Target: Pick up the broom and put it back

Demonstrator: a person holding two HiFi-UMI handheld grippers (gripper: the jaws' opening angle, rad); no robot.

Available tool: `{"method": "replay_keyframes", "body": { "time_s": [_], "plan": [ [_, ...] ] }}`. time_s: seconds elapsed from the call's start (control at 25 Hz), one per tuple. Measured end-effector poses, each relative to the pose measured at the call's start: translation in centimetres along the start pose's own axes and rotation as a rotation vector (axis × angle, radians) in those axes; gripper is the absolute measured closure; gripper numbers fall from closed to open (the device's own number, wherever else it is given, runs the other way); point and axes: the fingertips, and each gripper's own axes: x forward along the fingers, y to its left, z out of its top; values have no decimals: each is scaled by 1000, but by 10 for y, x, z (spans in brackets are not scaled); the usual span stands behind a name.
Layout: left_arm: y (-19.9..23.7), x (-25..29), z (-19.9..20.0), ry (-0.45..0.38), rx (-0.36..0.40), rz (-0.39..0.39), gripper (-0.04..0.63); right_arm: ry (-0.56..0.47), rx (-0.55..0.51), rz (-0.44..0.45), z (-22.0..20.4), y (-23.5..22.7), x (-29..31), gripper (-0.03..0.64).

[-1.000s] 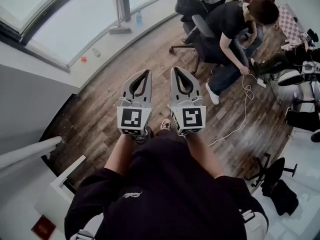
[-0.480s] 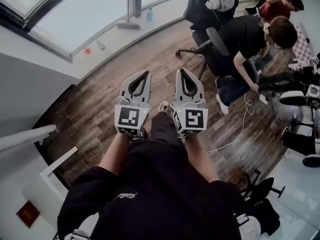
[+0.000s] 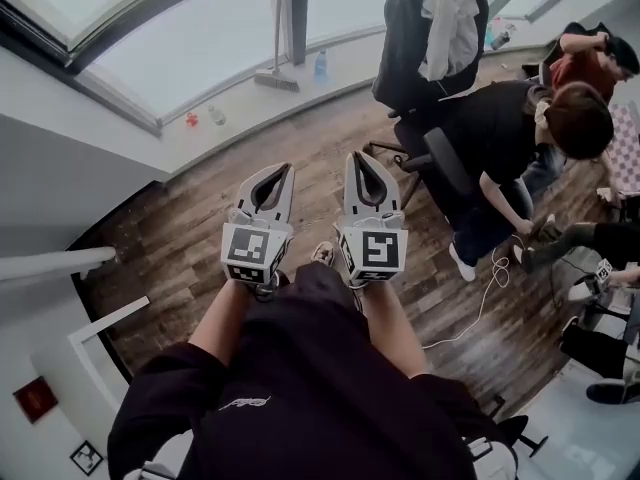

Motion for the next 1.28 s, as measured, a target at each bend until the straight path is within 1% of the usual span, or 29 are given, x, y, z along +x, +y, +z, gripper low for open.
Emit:
{"method": "replay_keyframes", "body": {
  "time_s": [0.12,0.24,0.4,0.48,0.56,0.68,0.84,1.0,1.12,1.2,1.28],
  "plan": [
    [-1,12,-11,40,0,20,595,18,9,6,-17,-16,9,595],
    [4,17,-20,73,-2,25,595,48,46,5,-34,-22,21,595],
    [25,28,-27,93,-8,40,595,76,54,10,-46,-24,48,595],
    [39,40,-30,90,-18,35,595,89,44,7,-50,-23,66,595],
    [59,52,-29,79,-32,26,595,100,33,7,-50,-17,86,595],
    [99,72,-20,51,-50,31,595,115,5,21,-46,-6,120,595],
    [150,96,5,7,-36,20,595,113,-28,12,-31,-1,167,595],
    [190,106,21,-20,-40,11,595,108,-26,-3,-20,13,209,595],
    [210,108,22,-16,-61,-4,595,121,-24,-7,-18,26,232,595],
    [223,114,14,2,-72,-20,595,135,-14,-6,-19,34,247,595],
    [239,123,1,22,-91,-20,595,146,-25,8,-20,41,261,595]
  ]
}}
